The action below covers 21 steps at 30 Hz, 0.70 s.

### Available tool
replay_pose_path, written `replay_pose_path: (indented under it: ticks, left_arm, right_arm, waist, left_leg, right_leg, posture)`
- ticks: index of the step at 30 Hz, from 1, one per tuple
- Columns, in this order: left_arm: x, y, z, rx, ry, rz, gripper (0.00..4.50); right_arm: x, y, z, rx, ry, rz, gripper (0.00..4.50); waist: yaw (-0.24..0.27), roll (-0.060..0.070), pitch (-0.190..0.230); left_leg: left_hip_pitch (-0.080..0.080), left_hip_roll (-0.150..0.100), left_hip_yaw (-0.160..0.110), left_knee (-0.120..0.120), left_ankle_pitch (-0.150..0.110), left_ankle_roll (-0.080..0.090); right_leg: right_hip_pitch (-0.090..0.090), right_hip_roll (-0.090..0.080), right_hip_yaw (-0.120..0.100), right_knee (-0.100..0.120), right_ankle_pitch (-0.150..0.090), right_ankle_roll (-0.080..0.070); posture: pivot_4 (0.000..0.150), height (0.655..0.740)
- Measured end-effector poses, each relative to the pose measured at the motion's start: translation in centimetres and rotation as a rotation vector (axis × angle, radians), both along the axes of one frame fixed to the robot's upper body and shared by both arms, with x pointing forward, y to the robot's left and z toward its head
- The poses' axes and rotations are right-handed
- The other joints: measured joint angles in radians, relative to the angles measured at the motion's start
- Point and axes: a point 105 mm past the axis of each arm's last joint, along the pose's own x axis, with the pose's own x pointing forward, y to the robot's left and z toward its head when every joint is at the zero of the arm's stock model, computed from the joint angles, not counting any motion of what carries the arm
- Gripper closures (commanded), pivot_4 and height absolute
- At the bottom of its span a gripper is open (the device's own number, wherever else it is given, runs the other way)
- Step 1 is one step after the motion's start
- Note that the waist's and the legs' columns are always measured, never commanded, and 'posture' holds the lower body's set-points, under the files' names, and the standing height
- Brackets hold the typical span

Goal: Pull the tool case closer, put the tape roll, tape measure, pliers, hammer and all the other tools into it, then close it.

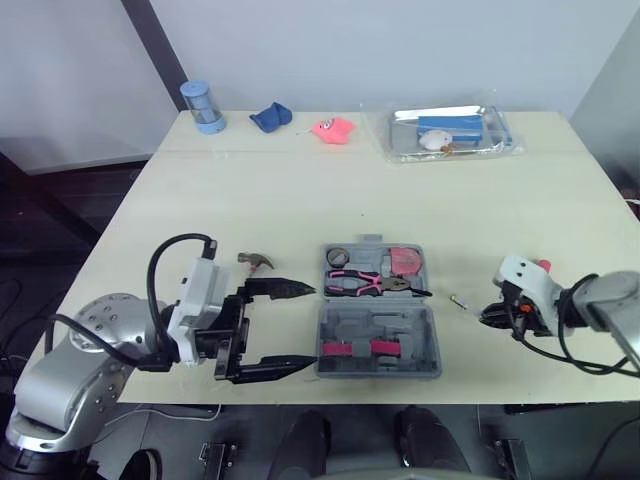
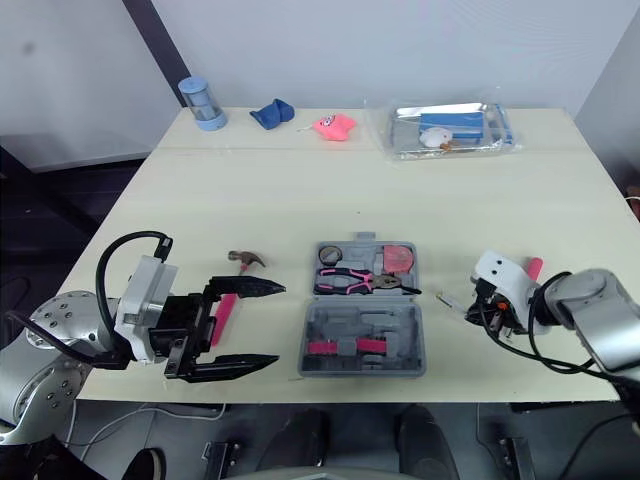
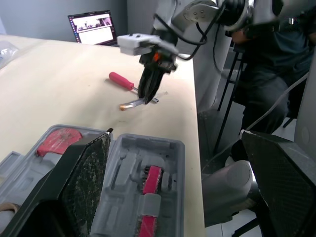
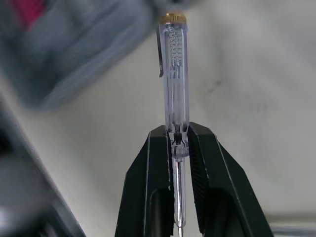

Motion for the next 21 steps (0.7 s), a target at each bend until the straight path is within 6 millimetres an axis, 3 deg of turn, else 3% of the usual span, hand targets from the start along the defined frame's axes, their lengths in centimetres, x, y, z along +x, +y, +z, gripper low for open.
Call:
replay_pose_path:
  ticks: [6,12,17,21]
  left_arm:
    - [0.0,-0.4,0.0,-0.003,-0.002,-0.019,0.0]
    - [-0.1,-0.5,0.1,-0.002,-0.005,-0.038,0.0]
    - [0.0,-0.6,0.2,-0.003,-0.003,-0.042,0.0]
    - [-0.1,-0.6,0.1,-0.006,0.009,-0.044,0.0]
  right_arm:
    - [0.1,-0.1,-0.9,0.114,0.022,-0.339,4.47]
    - [-0.4,0.1,-3.4,0.169,0.069,-0.516,4.47]
    - [0.1,0.3,-3.8,0.185,0.026,-0.601,4.47]
    - [0.6,0.5,-3.8,0.17,-0.042,-0.599,2.57]
  waist:
    - [0.002,0.0,0.0]
    - [-0.002,0.0,0.0]
    - [-0.007,-0.002,-0.001]
    - [-0.006,-0.005,-0.003]
  left_leg:
    - [-0.002,0.0,0.0,0.0,0.0,0.0]
    - [-0.002,0.0,0.0,-0.001,0.0,0.0]
    - [-0.001,0.0,0.001,-0.001,0.0,0.0]
    - [-0.001,0.0,0.001,-0.001,0.0,0.0]
  right_leg:
    - [-0.001,0.0,0.0,-0.001,0.0,0.0]
    - [-0.002,0.0,0.0,0.0,0.0,0.0]
    - [-0.003,0.001,0.001,0.002,0.0,0.0]
    - [-0.003,0.001,0.002,0.002,0.0,0.0]
  posture:
    - [0.15,0.74]
    - [0.15,0.74]
    - [0.15,0.74]
    - [0.15,0.74]
